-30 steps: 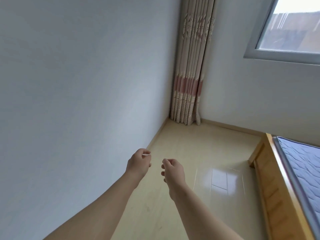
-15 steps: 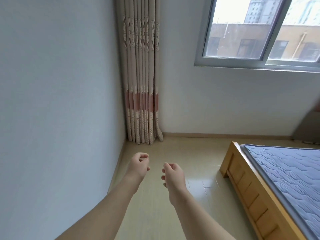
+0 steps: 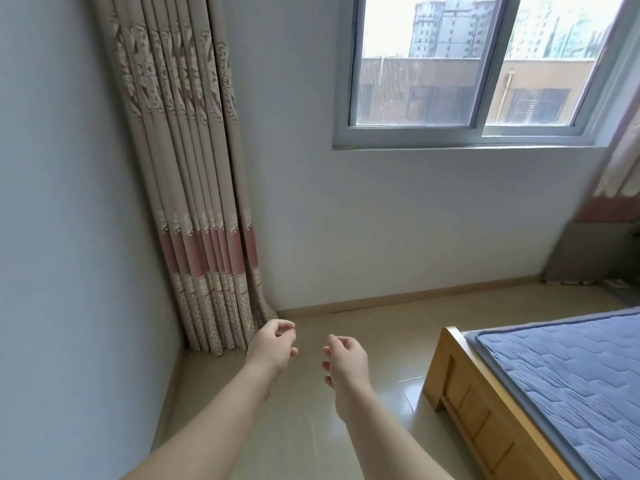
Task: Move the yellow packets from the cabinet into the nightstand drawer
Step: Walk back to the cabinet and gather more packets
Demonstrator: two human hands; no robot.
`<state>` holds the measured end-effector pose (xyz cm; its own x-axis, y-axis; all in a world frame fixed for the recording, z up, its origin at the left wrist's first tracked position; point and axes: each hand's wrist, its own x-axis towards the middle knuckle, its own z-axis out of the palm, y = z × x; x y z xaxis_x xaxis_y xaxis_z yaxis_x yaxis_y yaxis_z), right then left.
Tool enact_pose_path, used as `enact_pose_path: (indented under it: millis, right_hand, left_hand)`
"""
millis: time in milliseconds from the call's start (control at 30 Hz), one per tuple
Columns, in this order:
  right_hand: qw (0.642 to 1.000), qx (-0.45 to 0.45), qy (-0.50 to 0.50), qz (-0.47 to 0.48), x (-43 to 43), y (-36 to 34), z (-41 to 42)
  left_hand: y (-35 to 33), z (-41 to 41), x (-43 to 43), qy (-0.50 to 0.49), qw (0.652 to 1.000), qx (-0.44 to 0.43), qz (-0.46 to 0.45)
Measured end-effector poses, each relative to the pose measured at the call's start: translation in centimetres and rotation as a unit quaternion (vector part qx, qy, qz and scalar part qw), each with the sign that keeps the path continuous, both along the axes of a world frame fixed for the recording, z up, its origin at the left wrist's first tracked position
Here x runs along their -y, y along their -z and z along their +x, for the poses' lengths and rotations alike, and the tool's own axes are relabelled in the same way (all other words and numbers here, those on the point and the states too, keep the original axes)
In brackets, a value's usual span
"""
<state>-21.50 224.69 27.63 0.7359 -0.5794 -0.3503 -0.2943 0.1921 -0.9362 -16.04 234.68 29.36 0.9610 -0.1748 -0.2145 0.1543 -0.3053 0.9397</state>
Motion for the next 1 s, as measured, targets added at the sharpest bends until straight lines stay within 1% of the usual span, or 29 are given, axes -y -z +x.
enact_pose_path:
  millis: [100, 233, 300, 500, 667, 833, 1000]
  right_hand:
    - [1.0, 0.0, 0.019, -0.016, 6.2, -0.9, 7.2]
    - [0.999, -0.016, 0.039, -0.015, 12.6, -1.2, 14.5]
    - [0.998, -0.026, 0.058, -0.019, 16.1, -0.3, 17.7]
    - [0.993, -0.04, 0.114, -0.012, 26.9, 2.4, 29.2]
    - [0.983, -0.048, 0.175, 0.003, 35.8, 2.3, 39.5]
    - [0.966, -0.052, 0.251, 0.029, 45.1, 1.9, 45.5]
    - [0.943, -0.055, 0.32, 0.069, 54.7, 2.7, 49.9]
  left_hand:
    - [-0.8, 7.4, 5.7, 0.01, 1.0, 0.011, -0.011]
    - [-0.6, 15.4, 12.5, 0.024, 1.0, -0.008, -0.014]
    - [0.2, 19.1, 16.2, 0.04, 0.999, -0.022, -0.02]
    - [2.7, 31.1, 27.7, 0.111, 0.992, -0.043, -0.026]
    - [2.7, 42.4, 38.1, 0.169, 0.984, -0.057, -0.006]
    - [2.1, 50.1, 49.2, 0.254, 0.966, -0.052, 0.027]
    - [2.7, 55.1, 60.4, 0.3, 0.951, -0.06, 0.036]
